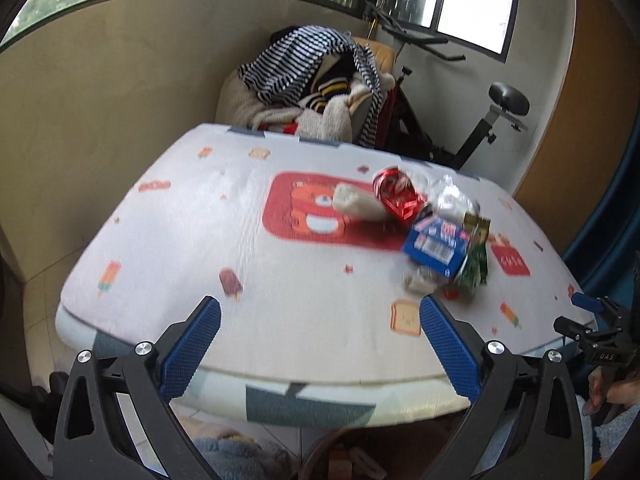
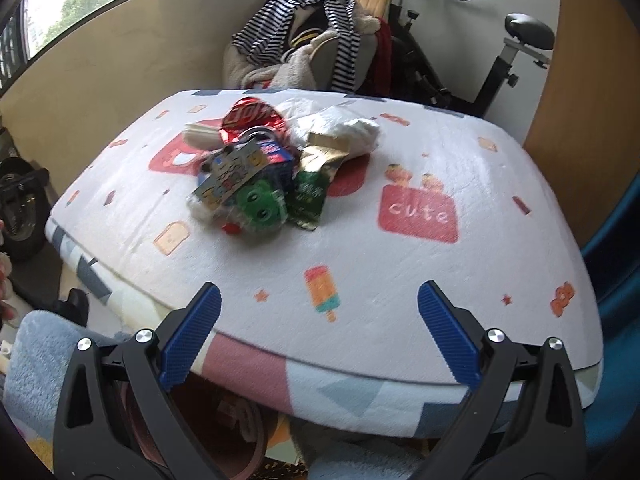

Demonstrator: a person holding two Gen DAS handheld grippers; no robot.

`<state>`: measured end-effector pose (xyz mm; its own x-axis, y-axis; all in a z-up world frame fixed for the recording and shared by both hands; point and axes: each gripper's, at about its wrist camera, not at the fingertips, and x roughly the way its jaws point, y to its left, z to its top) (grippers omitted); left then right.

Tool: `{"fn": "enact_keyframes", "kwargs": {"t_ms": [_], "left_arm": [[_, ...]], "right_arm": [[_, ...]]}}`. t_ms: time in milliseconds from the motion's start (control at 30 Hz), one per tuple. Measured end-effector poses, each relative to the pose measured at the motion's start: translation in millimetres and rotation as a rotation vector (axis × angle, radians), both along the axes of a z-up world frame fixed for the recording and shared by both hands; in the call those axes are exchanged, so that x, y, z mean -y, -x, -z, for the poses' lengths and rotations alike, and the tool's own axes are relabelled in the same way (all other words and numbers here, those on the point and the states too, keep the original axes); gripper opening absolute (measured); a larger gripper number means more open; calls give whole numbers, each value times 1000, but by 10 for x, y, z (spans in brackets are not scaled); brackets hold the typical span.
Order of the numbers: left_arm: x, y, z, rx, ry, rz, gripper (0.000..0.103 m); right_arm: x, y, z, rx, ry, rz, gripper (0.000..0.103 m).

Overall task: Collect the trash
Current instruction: 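Grasp the gold-green tea packet with the right gripper while the left grasps the red wrapper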

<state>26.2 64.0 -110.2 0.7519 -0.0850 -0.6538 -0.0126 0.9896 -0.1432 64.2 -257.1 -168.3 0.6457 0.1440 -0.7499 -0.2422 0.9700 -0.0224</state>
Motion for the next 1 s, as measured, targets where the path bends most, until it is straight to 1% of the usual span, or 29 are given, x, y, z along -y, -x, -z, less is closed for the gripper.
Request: {"fn": "enact_keyframes", "kwargs": {"t_ms": [133, 267, 367, 467, 567, 700, 767, 833, 867, 933, 1000], "left_arm": [[-13, -117, -101, 10, -25, -7, 97], [-33, -248, -139, 7, -27, -12, 97], [-37, -335, -121, -3, -41, -18, 97], [-42, -441, -85, -11, -47, -17, 97], [-54, -523, -56, 2, -48, -10, 97], [-68, -671, 14, -11, -29, 9, 97], [-74, -765, 58, -20, -11, 17, 97], [-68, -844, 88, -24, 1, 23, 97], [-65, -874, 96, -24, 5, 25, 97], [-58, -946, 115, -28, 18, 29, 97], [-58, -1018, 134, -29, 36, 35, 97]], "right_arm": [[18, -90, -10, -9, 18, 10, 97], [68, -204, 5, -24, 15, 2, 97], [110, -300, 26, -46, 2, 4, 97], [147, -413, 44, -35, -12, 9, 97], [185, -567, 75, -23, -18, 28, 97], [226, -849, 94, -18, -79, 34, 96], [238, -989, 121, -25, -116, 38, 94], [227, -1174, 179, -39, -168, 36, 88], [226, -1219, 182, -42, -178, 33, 87], [201, -1361, 240, -65, -223, 21, 78], [157, -1520, 337, -97, -260, 15, 74]]}}
